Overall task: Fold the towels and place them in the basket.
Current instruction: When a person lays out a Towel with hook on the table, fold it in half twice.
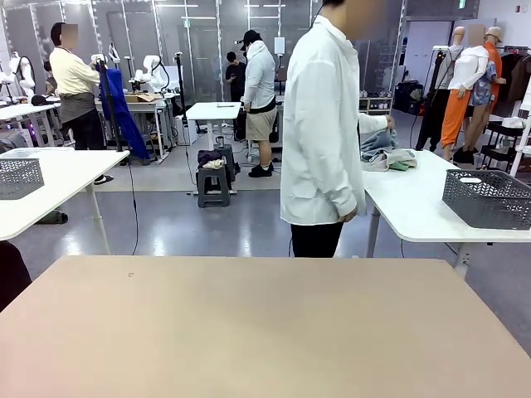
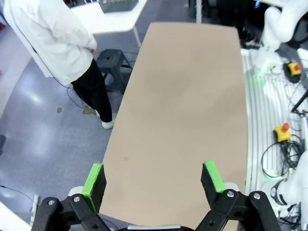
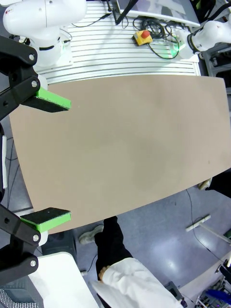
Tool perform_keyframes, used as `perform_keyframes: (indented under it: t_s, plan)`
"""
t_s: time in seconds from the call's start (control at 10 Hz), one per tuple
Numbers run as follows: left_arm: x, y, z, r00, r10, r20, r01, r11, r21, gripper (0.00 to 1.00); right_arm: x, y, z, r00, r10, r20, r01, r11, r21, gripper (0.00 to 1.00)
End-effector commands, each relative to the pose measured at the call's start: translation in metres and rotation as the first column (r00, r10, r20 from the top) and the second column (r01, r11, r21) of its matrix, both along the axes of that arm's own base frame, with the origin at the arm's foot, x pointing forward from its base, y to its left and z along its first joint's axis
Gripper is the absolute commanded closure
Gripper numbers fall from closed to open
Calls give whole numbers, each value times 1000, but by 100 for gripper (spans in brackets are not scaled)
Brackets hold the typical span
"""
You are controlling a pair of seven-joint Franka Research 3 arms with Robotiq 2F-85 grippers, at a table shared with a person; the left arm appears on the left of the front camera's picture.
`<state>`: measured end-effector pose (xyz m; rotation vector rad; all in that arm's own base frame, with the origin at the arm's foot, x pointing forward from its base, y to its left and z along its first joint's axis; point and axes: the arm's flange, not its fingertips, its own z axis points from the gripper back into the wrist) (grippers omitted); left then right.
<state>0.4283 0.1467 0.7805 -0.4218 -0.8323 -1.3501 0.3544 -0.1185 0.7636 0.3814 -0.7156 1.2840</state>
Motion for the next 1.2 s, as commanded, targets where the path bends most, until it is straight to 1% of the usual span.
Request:
perform_keyframes:
  t_s: [0.0, 0.1, 0.3, 0.6, 1.1]
  plan:
    - [-5, -11, 15, 999, 26, 38, -29, 997, 76, 0, -1, 1, 1, 1000, 6, 2, -6, 1000, 7, 0]
    - [-6, -15, 20, 998, 27, 49, -32, 995, 94, 0, -1, 1, 1, 1000, 6, 2, -6, 1000, 7, 0]
    - [-9, -21, 24, 999, 10, 46, -14, 995, 98, 0, -1, 1, 1, 1000, 6, 2, -6, 1000, 7, 0]
    - [-11, -24, 26, 999, -44, 22, 42, 994, 96, 0, -1, 1, 1, 1000, 6, 2, -6, 1000, 7, 0]
    - [-13, -23, 24, 996, -88, -4, 87, 986, 144, 0, -1, 1, 1, 1000, 6, 2, -6, 1000, 7, 0]
